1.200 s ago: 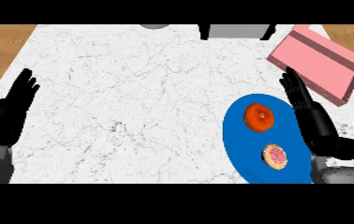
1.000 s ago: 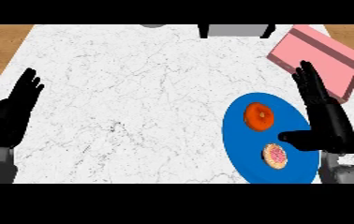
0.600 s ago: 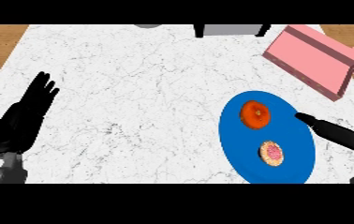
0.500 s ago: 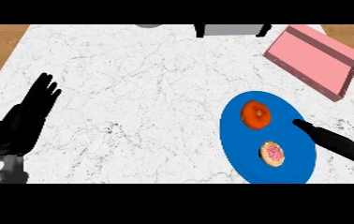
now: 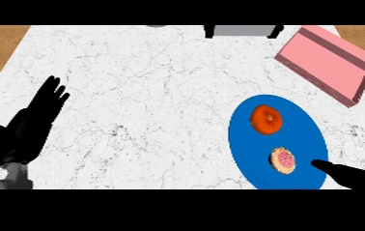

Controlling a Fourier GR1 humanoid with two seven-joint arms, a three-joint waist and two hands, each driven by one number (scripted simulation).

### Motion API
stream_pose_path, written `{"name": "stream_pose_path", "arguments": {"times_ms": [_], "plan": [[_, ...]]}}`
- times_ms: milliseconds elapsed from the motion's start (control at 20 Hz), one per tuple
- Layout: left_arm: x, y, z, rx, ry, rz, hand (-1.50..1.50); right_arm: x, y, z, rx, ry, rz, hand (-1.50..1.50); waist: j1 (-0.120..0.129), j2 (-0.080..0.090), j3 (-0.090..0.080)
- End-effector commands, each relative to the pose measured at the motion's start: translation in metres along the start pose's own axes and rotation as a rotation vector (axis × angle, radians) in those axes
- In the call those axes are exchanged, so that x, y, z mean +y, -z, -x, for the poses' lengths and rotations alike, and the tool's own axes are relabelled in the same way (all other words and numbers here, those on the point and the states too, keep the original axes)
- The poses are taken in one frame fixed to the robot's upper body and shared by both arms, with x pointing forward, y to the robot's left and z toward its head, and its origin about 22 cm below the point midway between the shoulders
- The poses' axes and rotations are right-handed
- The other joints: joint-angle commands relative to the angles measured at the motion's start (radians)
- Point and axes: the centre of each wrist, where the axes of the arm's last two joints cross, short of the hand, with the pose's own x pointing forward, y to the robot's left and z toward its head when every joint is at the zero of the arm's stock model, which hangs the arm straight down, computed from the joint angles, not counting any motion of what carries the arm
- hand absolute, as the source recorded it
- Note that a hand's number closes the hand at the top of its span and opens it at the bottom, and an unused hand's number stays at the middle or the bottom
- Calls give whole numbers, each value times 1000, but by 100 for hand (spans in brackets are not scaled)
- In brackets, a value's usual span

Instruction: Pick the squash from the plate and place it in the cardboard box

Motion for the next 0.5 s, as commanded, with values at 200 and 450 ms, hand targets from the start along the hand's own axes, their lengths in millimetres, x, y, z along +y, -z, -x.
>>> {"name": "stream_pose_path", "arguments": {"times_ms": [200,450], "plan": [[-5,8,-16,-12,3,3,0,-7,11,-45,265,-369,-267,-150,34,7,-1],[0,10,-15,-3,2,54,0,12,28,-92,360,-393,-376,-150,38,7,2]]}}
